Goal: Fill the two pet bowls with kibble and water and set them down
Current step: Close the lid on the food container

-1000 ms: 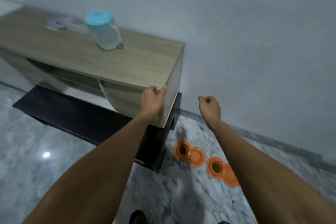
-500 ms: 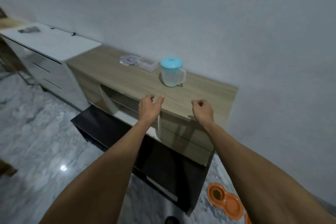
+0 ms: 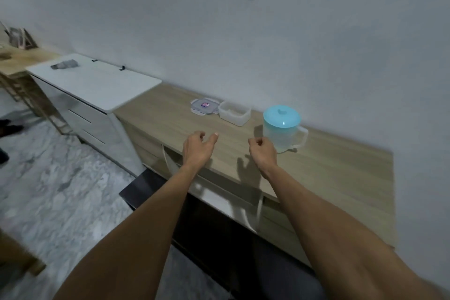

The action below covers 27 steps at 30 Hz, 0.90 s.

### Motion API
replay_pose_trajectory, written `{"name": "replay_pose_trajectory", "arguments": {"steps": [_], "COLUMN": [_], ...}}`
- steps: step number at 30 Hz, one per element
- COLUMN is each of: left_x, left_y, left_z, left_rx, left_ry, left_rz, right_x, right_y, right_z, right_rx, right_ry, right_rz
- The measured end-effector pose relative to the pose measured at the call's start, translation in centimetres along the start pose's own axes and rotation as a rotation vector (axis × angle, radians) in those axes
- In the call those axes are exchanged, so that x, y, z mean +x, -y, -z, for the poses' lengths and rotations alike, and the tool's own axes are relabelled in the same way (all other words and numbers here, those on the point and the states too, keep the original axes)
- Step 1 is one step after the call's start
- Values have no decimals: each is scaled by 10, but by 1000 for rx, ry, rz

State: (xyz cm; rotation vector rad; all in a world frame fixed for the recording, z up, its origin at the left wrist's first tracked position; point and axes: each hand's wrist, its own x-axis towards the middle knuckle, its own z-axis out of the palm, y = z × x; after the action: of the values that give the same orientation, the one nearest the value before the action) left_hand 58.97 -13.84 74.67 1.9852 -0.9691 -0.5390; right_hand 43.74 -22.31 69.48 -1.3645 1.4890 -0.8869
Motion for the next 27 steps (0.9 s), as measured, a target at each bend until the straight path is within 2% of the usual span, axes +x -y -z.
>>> {"name": "replay_pose_trajectory", "arguments": {"steps": [7, 13, 20, 27], "left_x": [106, 179, 288, 400], "left_y": [20, 34, 47, 79], "left_z": [26, 21, 9, -6], "left_rx": [1, 11, 28, 180], "left_ry": [-15, 52, 207, 388], "left_rz": [26, 2, -48, -141], "right_x": [69, 118, 186, 233], "right_y": [43, 56, 67, 59], "right_z": [-65, -93, -127, -160], "right_rx": [-22, -45, -97, -166], "right_ry": [-6, -74, -261, -505], "right_rz": [-42, -68, -116, -271]}}
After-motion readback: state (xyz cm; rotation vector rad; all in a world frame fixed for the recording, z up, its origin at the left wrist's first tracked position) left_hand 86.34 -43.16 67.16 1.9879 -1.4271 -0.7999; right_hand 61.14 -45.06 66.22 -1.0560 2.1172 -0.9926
